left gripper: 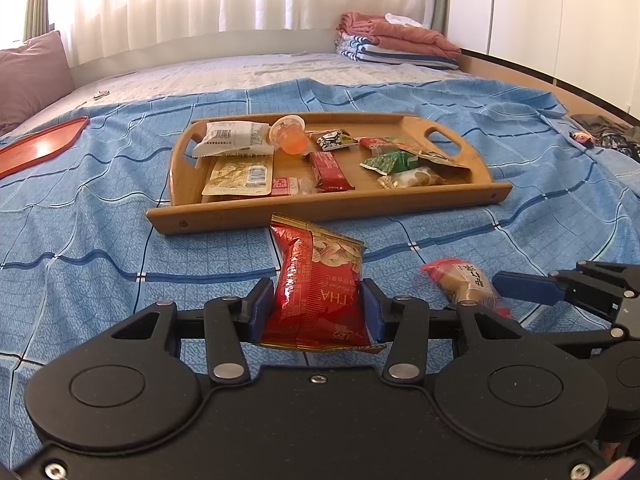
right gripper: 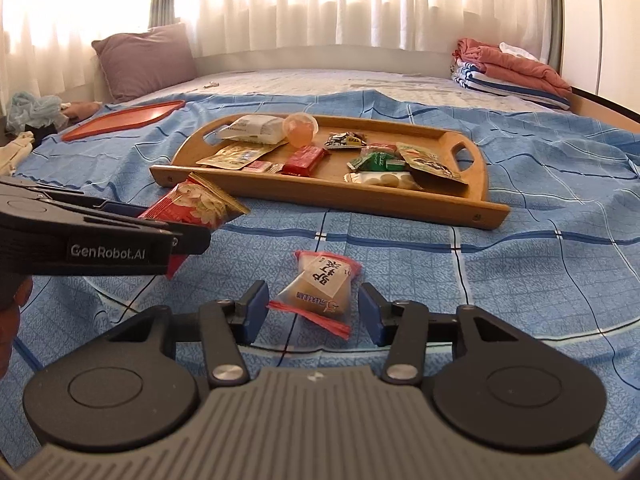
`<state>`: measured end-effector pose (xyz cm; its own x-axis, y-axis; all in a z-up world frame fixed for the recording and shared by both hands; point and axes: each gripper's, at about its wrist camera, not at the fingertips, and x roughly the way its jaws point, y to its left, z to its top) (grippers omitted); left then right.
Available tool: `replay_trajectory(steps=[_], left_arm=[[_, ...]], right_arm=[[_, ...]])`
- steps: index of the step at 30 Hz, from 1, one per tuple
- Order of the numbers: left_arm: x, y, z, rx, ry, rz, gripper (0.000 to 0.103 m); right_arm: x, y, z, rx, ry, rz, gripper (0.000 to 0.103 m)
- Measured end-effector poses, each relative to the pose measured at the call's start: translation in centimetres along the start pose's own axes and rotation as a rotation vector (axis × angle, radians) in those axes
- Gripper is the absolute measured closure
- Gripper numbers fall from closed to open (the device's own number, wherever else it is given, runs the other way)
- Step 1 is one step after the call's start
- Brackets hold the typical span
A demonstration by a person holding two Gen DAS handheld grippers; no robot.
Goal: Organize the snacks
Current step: 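Grasp the white pink-ended pack with the right gripper while the left holds the red bag, then carry the red bag and white pack over the tray with both grippers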
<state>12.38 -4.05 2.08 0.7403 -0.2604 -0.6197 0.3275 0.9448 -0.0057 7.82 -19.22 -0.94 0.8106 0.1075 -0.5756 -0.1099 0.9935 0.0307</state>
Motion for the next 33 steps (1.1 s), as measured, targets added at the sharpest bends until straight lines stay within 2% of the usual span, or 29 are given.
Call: replay_trajectory(steps=[5, 9, 10, 12, 13, 19, 24, 33], left_arm=[[0.1, -0.1, 0.0, -0.003, 0.002, -0.002, 0.058], [0.4, 0.0, 0.0, -0.017, 0.012, 0.004, 0.057], [0.4, 0.0, -0.1, -0.016, 0.012, 0.007, 0.057], [0.5, 0.1, -0.1, -0.022, 0.009, 0.009, 0.057], [0.5, 0.2, -0.1, -0.026, 0.010, 0.005, 0.058], [0.0, 0.5, 0.2, -0.045, -0.019, -0.020, 0.059], [-0.3, 0.6, 0.7, -0.061, -0.025, -0.025, 0.060], [-1.3, 0.8, 1.6, -0.064, -0.056, -0.032, 0.060]], right_arm=[[0.8, 0.3, 0.6, 0.021, 0.001, -0.006, 0.036], [1.8, 0.2, 0.8, 0.053, 0.035, -0.015, 0.036], [1.9, 0.1, 0.8, 0.060, 0.043, -0.013, 0.037], [1.9, 0.0, 0.8, 0.066, 0.044, -0.011, 0.055], [1.9, -0.1, 0.9, 0.065, 0.043, -0.013, 0.058], [1.2, -0.8, 1.1, 0.065, 0.044, 0.013, 0.063], [0.5, -0.9, 1.9, 0.044, 0.023, 0.016, 0.072], [-0.2, -1.0, 2.4, 0.027, 0.008, 0.010, 0.073]])
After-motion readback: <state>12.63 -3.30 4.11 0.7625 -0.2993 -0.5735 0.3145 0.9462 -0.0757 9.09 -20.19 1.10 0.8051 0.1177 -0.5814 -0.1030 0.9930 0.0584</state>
